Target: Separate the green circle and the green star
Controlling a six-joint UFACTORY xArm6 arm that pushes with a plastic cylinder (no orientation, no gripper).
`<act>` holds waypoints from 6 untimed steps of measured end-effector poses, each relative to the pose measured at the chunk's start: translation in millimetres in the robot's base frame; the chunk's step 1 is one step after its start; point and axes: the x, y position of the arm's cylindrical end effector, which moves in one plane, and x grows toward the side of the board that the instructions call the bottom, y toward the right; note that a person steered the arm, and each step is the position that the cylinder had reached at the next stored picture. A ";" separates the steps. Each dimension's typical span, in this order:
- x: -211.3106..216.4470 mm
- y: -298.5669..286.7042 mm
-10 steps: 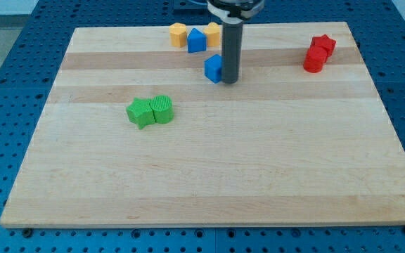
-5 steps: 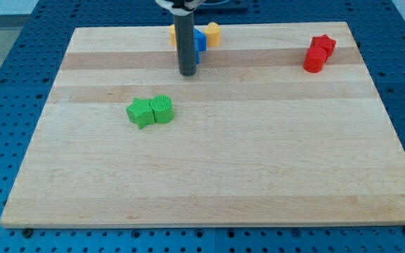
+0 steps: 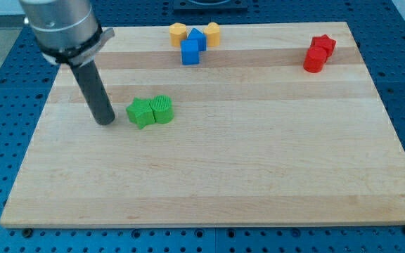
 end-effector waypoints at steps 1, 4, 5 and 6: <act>7.2 22.0; -39.7 80.7; -38.8 114.4; -38.7 145.0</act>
